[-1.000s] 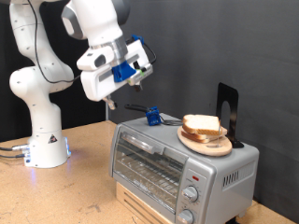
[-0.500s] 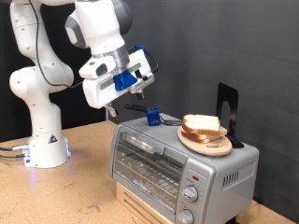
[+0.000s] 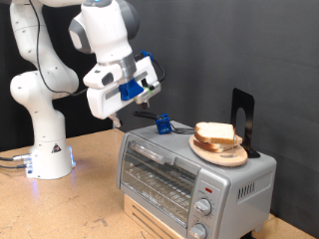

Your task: Make a piece of toast with the oven

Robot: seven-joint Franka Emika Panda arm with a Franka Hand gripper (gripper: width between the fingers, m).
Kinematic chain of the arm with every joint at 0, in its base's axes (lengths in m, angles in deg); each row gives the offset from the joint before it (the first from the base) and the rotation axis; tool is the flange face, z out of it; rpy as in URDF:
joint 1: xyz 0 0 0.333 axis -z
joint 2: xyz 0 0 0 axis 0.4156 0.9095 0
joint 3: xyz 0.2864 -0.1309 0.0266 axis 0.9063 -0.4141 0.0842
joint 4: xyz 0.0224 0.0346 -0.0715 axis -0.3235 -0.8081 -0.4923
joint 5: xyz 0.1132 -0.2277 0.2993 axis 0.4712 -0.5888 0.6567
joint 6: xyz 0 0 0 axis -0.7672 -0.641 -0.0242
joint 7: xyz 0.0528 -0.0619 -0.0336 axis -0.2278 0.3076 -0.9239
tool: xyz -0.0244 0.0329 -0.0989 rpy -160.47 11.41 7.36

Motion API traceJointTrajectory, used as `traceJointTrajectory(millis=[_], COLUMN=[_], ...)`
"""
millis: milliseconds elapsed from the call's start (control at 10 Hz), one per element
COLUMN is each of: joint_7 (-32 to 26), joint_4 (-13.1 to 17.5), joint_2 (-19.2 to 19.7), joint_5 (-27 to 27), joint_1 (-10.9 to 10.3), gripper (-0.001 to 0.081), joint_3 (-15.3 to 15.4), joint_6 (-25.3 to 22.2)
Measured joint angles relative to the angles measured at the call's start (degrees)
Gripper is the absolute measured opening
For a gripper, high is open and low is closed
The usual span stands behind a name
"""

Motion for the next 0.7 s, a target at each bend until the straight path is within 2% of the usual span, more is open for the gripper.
traceJointTrajectory(millis=[400, 700], joint_7=[2.19, 2.26], joint_4=[-2.82, -3.59], joint_2=[3.03, 7.08], joint_5=[-2.01, -3.22], joint_1=[0.36, 1.57], gripper=[0.0809, 0.0809], joint_3=[0.14, -0.16], joint_6=[6.14, 10.24])
